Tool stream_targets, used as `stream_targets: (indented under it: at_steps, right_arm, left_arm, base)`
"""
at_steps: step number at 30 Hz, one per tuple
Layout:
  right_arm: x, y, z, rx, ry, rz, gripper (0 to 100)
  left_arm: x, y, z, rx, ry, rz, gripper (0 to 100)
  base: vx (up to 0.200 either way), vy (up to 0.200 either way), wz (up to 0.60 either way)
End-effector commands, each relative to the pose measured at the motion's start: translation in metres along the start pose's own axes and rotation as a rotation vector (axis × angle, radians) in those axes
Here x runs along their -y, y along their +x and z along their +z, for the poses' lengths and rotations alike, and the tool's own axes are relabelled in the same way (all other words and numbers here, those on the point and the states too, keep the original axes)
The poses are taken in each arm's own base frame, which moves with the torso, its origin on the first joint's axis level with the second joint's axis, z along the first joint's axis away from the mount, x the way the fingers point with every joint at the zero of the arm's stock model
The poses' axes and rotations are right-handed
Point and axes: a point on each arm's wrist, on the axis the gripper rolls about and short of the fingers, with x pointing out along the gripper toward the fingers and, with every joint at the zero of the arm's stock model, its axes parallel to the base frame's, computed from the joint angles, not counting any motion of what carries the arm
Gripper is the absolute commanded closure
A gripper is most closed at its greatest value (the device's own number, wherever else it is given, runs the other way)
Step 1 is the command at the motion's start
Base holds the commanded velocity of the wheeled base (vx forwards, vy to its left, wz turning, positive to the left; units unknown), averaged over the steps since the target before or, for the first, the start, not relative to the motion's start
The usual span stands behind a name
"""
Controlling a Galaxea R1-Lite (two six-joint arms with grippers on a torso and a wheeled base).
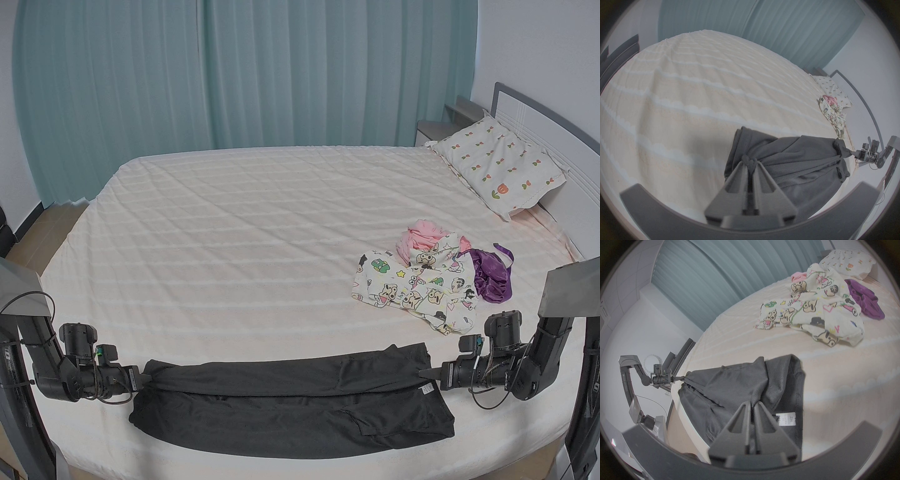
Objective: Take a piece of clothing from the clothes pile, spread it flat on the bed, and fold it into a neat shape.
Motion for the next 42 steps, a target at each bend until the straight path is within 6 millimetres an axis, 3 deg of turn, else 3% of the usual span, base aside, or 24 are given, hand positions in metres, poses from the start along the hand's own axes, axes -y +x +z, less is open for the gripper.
stream_targets:
  at_steps: [1, 6, 13, 17, 20, 23, 29, 34, 35, 40, 41, 42]
  right_arm:
    - [0.003, 0.007, -0.012, -0.049, 0.014, -0.007, 0]
    - [0.001, 0.009, -0.017, -0.068, -0.004, -0.007, 0]
    - [-0.003, -0.002, 0.000, 0.008, 0.011, -0.001, 0]
    - [-0.014, -0.007, 0.017, 0.100, 0.088, 0.039, 0]
    - [-0.022, -0.002, 0.018, 0.116, 0.117, 0.064, 0]
    - [-0.025, 0.020, 0.008, 0.075, 0.118, 0.060, 0]
    - [-0.019, 0.052, 0.000, 0.058, 0.111, -0.005, 0]
    - [-0.019, 0.056, 0.000, 0.043, 0.114, -0.007, 0]
    - [-0.017, 0.059, -0.002, 0.028, 0.119, -0.014, 0]
    - [-0.015, 0.059, -0.003, 0.025, 0.126, -0.021, 0]
    - [-0.014, 0.058, -0.003, 0.020, 0.130, -0.026, 100]
    - [-0.014, 0.058, -0.004, 0.014, 0.133, -0.030, 100]
  left_arm:
    - [-0.002, 0.001, -0.010, -0.038, 0.006, 0.012, 0]
    - [-0.002, -0.003, -0.021, -0.077, 0.059, 0.016, 0]
    - [-0.010, -0.010, -0.017, -0.048, 0.022, 0.036, 0]
    - [-0.012, -0.025, 0.000, 0.040, -0.149, 0.007, 0]
    - [-0.010, -0.035, 0.013, 0.102, -0.258, -0.025, 0]
    - [-0.001, -0.045, 0.033, 0.172, -0.418, -0.075, 0]
    - [0.023, -0.038, 0.035, 0.139, -0.534, -0.132, 0]
    - [0.038, -0.027, 0.039, 0.142, -0.616, -0.118, 0]
    - [0.046, -0.016, 0.038, 0.151, -0.638, -0.068, 0]
    - [0.045, -0.002, 0.033, 0.154, -0.638, -0.030, 0]
    - [0.044, -0.002, 0.032, 0.161, -0.637, -0.031, 0]
    - [0.044, -0.003, 0.032, 0.166, -0.635, -0.034, 0]
  base:
    - [0.000, 0.000, 0.00]
    - [0.000, 0.000, 0.00]
    - [0.000, 0.000, 0.00]
    - [0.000, 0.000, 0.00]
    - [0.000, 0.000, 0.00]
    - [0.000, 0.000, 0.00]
    - [0.000, 0.000, 0.00]
    - [0.000, 0.000, 0.00]
    - [0.000, 0.000, 0.00]
    - [0.000, 0.000, 0.00]
    - [0.000, 0.000, 0.00]
    - [0.000, 0.000, 0.00]
